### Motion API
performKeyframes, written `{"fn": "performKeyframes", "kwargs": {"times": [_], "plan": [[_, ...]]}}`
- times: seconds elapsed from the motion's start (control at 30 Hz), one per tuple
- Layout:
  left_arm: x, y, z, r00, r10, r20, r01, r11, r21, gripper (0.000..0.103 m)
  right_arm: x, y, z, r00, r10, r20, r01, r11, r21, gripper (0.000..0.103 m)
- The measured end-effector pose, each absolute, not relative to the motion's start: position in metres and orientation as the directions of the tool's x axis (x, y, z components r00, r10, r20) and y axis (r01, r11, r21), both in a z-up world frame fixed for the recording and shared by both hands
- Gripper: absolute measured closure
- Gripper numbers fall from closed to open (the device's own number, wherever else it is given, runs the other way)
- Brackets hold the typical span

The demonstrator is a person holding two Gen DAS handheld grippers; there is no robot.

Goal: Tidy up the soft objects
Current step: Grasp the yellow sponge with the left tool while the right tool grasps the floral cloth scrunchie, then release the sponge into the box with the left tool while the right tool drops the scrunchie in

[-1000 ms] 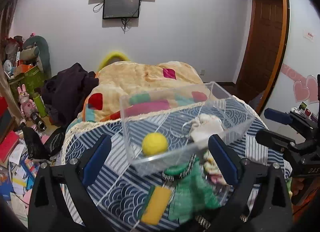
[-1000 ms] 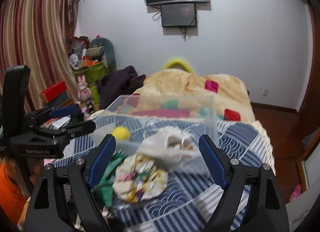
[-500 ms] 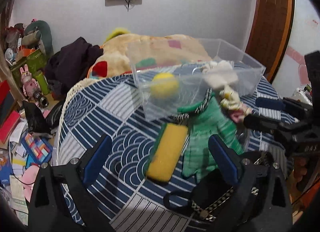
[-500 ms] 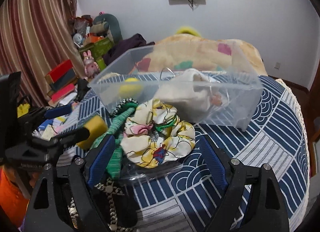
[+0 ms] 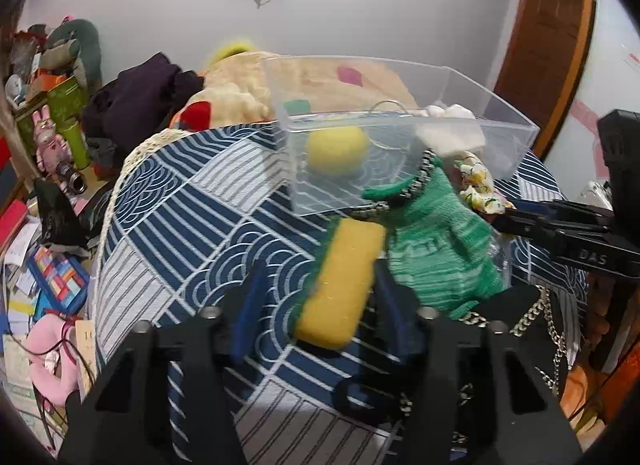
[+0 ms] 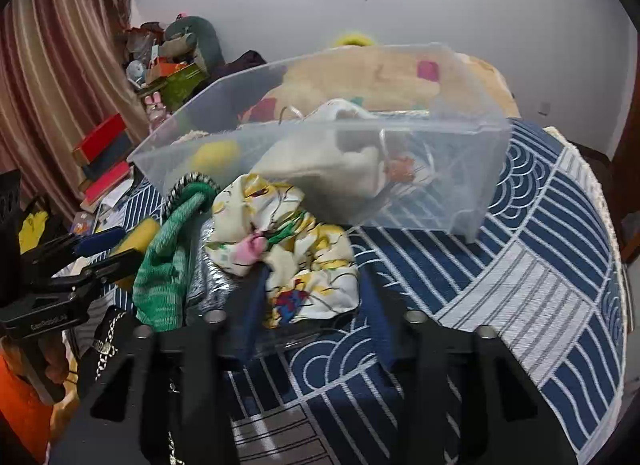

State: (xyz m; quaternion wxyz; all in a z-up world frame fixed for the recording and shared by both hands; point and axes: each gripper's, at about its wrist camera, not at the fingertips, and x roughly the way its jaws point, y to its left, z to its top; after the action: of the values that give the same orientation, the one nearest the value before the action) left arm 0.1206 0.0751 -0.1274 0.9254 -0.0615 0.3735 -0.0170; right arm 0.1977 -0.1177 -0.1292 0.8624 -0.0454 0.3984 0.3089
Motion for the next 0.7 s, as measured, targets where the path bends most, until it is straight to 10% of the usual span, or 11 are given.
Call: {"fn": "performKeyframes", "kwargs": {"times": [0.7], "plan": [[0.096, 0.062, -0.060, 0.837, -0.078, -0.541, 0.031, 0.995, -0.096, 0.073, 0.155, -0.175, -0.061, 0.662, 0.537, -0.523, -0.545, 0.824, 0.156, 0.086]]}}
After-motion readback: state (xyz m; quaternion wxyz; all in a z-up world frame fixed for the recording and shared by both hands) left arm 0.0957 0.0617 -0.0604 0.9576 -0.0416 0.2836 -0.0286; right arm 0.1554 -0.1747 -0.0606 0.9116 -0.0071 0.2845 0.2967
